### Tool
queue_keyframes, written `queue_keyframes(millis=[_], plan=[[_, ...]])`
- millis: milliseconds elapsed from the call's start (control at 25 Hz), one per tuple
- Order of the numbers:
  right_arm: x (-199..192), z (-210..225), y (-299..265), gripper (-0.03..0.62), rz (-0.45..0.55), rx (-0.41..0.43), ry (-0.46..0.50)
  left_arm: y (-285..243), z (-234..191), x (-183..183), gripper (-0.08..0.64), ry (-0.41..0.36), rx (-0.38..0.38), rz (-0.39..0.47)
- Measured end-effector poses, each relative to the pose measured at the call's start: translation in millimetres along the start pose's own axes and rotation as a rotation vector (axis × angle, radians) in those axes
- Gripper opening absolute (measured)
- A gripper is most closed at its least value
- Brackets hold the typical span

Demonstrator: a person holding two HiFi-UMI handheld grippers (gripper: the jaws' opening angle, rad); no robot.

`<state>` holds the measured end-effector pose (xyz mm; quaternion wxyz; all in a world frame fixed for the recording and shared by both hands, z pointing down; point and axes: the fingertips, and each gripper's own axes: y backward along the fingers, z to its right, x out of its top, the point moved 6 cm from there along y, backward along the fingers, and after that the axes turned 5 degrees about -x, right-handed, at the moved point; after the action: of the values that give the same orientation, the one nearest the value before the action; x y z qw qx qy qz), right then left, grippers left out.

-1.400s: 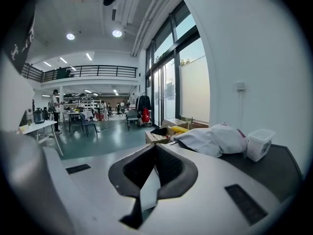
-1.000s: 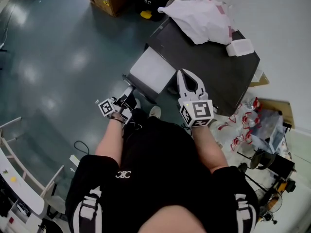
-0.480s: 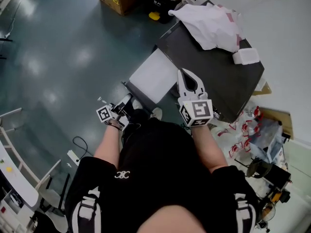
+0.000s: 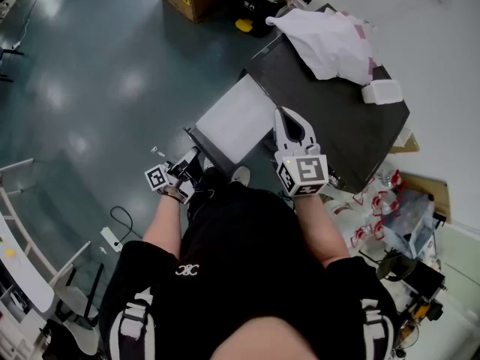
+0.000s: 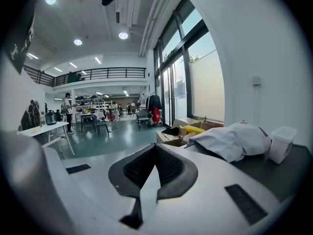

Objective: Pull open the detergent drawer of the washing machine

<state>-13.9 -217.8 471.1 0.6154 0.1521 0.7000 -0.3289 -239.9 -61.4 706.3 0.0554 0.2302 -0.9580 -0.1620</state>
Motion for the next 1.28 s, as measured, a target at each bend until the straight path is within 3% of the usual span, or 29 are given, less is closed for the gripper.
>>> queue_keyframes(millis=[760, 1280], plan=[[2, 7, 0, 0.002, 0.002, 0.006, 0.012, 20, -2, -1, 0.215, 0.005, 0.040, 0.022], [4, -7, -8, 0.002, -0.001, 0.037, 0.023, 27, -9, 7, 0.215, -0.034, 0.082, 0.030]])
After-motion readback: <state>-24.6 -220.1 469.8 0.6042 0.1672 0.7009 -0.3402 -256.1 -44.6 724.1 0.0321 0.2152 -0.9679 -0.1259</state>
